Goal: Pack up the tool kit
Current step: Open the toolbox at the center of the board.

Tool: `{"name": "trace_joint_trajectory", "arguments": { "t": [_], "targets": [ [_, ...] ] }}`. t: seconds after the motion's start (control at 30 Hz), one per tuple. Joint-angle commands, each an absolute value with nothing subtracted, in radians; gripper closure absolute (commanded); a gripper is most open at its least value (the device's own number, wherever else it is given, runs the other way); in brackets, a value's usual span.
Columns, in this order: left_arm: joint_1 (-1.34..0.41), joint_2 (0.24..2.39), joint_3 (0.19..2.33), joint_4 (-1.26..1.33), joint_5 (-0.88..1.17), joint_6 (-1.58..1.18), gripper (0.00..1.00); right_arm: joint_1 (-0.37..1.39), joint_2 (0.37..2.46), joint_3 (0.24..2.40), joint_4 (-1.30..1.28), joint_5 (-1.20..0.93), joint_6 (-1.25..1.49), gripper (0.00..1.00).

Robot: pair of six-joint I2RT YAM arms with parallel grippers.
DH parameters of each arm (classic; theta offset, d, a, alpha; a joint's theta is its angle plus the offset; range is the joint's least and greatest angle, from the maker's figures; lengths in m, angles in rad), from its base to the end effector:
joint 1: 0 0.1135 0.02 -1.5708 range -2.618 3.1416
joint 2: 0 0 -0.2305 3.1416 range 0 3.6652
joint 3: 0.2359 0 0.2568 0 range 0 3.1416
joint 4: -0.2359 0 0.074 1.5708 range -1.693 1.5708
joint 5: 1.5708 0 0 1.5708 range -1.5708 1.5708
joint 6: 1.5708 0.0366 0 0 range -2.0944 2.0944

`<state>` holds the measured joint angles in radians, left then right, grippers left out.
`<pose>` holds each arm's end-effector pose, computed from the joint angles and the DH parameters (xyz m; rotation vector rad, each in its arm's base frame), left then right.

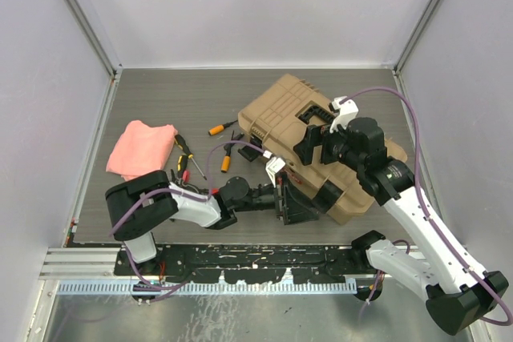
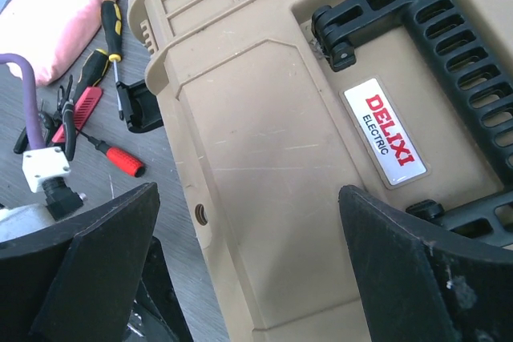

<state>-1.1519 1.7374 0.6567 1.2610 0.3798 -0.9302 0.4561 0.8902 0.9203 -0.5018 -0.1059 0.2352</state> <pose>0.1238 -0.3115 0.1681 0.5738 1.6360 -1.9118 0.1968 0.1008 0.3100 -0.2966 2.0616 0.5358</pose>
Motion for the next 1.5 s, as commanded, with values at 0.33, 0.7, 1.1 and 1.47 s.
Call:
{"name": "trace_joint_trajectory", "arguments": {
  "t": [0.33,0.7,1.1,1.47],
  "targets": [
    [-1.144,1.484,0.567,1.038,0.293,-0.802,0.15,0.459,0.937,0.961,-0.758,-0.178,0.246,0.0],
    [-1.144,1.259,0.542,0.687,0.173,-0.699,0.13,0.459,0.956,1.04,-0.789,-0.225,0.21,0.0],
    [-1.144,0.877,0.479,0.257,-0.122,-0.642,0.02,0.459,0.969,1.152,-0.822,-0.181,0.16,0.01],
    [-1.136,0.688,0.488,-0.044,-0.328,-0.686,0.02,0.46,0.922,1.165,-0.806,-0.188,0.097,0.08]
  ]
}}
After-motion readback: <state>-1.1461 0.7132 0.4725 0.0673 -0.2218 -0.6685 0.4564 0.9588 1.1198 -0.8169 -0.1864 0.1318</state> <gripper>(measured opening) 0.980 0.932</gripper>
